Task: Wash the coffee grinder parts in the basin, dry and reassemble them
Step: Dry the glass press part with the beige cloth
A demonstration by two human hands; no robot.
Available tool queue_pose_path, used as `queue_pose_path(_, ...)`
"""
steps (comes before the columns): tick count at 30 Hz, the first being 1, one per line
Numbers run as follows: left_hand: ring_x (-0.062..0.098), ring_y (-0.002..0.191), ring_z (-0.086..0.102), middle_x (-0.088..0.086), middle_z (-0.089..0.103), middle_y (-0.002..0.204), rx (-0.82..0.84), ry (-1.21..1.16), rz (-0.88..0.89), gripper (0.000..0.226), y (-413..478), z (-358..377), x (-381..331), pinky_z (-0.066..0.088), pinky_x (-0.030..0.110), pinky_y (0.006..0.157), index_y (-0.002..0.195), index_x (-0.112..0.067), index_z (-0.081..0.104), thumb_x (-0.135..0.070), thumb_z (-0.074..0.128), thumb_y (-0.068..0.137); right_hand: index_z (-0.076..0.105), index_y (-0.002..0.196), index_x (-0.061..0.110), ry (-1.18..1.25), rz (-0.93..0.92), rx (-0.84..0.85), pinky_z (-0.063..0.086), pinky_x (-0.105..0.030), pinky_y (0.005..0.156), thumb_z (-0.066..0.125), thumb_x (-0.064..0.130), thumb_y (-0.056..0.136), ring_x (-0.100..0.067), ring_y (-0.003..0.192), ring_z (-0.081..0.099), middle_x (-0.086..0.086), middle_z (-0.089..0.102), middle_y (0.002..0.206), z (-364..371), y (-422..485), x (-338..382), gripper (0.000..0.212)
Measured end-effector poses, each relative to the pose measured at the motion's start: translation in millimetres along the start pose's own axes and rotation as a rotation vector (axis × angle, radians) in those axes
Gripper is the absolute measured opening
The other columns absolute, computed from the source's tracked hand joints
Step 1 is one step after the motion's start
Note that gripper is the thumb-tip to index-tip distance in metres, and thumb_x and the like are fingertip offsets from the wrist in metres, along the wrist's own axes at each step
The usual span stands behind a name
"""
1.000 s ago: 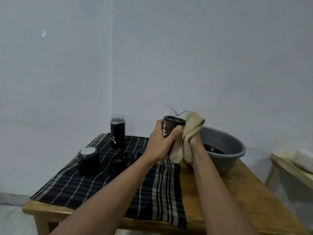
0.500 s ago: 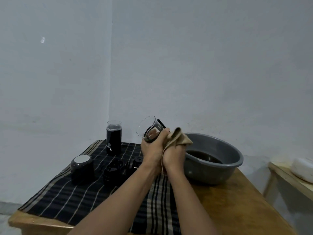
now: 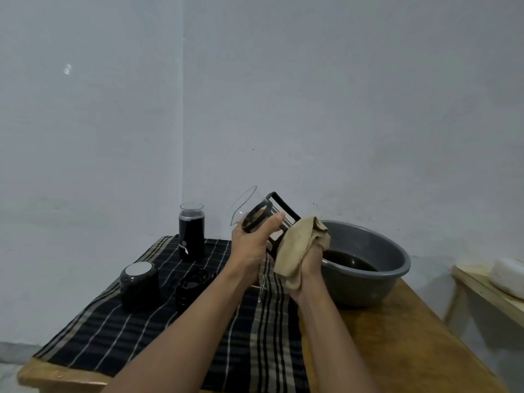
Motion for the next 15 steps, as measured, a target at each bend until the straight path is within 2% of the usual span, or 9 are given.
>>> queue_pose_path(3,0.023,0.071,0.074,0.013,0.075,0.081,-0.089,-0.206,-0.133,0.046,3,6,3,0.057,0.031,0.06,0.106,0.003,0.068,-0.033,0.083,0.081,0.059,0.091,0.015,0.139,0.009,0.017,0.049,-0.029,0.067,0.033,0.035,0.107,-0.019,0.074,0.058,-0.004,0.062,0.077,2,-3,-11,0.036)
queue_pose_path(5,0.03,0.092,0.076,0.017,0.076,0.106,-0.116,-0.378,-0.294,0.078,8,11,12,0.062,0.039,0.075,0.121,0.001,0.067,-0.051,0.089,0.068,0.057,0.092,0.018,0.118,0.015,0.087,0.047,-0.028,0.068,0.037,0.026,0.107,-0.016,0.072,0.057,-0.002,0.061,0.076,13,-11,-19,0.026)
queue_pose_path(6,0.034,0.102,0.074,0.019,0.073,0.118,-0.154,-0.433,-0.316,0.098,10,10,12,0.062,0.044,0.082,0.128,0.0,0.065,-0.059,0.093,0.055,0.054,0.094,0.021,-0.014,-0.023,0.099,0.046,-0.027,0.07,0.041,0.019,0.106,-0.013,0.074,0.056,0.0,0.059,0.081,16,-15,-21,0.018)
queue_pose_path(8,0.035,0.105,0.074,0.017,0.072,0.124,-0.21,-0.477,-0.329,0.11,17,5,11,0.061,0.046,0.084,0.127,0.0,0.065,-0.068,0.091,0.045,0.05,0.105,0.025,-0.231,-0.143,0.131,0.047,-0.02,0.074,0.049,0.005,0.103,-0.001,0.077,0.058,0.006,0.055,0.093,19,-24,-19,0.02)
queue_pose_path(10,0.028,0.097,0.076,0.008,0.075,0.115,-0.273,-0.421,-0.278,0.088,24,-5,1,0.062,0.043,0.085,0.113,-0.005,0.065,-0.073,0.083,0.06,0.05,0.118,0.013,-0.274,-0.276,0.161,0.051,-0.017,0.076,0.061,0.008,0.097,0.0,0.084,0.063,0.002,0.058,0.101,23,-32,-14,0.024)
queue_pose_path(11,0.026,0.096,0.076,0.005,0.076,0.113,-0.278,-0.4,-0.245,0.075,23,-7,-5,0.062,0.041,0.085,0.108,-0.008,0.064,-0.071,0.079,0.07,0.05,0.118,0.011,-0.309,-0.326,0.157,0.052,-0.02,0.078,0.067,0.019,0.093,-0.007,0.089,0.063,-0.001,0.059,0.103,21,-35,-9,0.032)
queue_pose_path(12,0.024,0.095,0.076,0.004,0.076,0.113,-0.266,-0.378,-0.224,0.069,23,-6,-7,0.062,0.04,0.084,0.108,-0.009,0.063,-0.068,0.076,0.076,0.051,0.114,0.013,-0.297,-0.32,0.165,0.054,-0.024,0.077,0.065,0.027,0.094,-0.013,0.089,0.06,-0.003,0.059,0.102,21,-31,-9,0.029)
queue_pose_path(13,0.024,0.095,0.076,0.004,0.075,0.114,-0.25,-0.37,-0.213,0.066,21,-3,-9,0.062,0.038,0.079,0.11,-0.009,0.063,-0.066,0.075,0.078,0.049,0.107,0.016,-0.268,-0.261,0.141,0.055,-0.023,0.071,0.058,0.029,0.099,-0.016,0.084,0.058,-0.005,0.057,0.099,21,-23,-10,0.018)
queue_pose_path(15,0.024,0.093,0.077,0.005,0.075,0.112,-0.279,-0.368,-0.21,0.06,16,-5,-6,0.063,0.037,0.07,0.109,-0.01,0.063,-0.06,0.077,0.08,0.036,0.106,0.023,-0.189,-0.007,0.016,0.054,-0.02,0.052,0.044,0.039,0.106,-0.017,0.078,0.056,-0.009,0.054,0.102,16,-4,-26,0.018)
Point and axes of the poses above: each hand's wrist, its own y-axis towards the middle knuckle, its own z-axis out of the palm, x = y × z, the point moved 8 cm from there along y, towards the middle knuckle
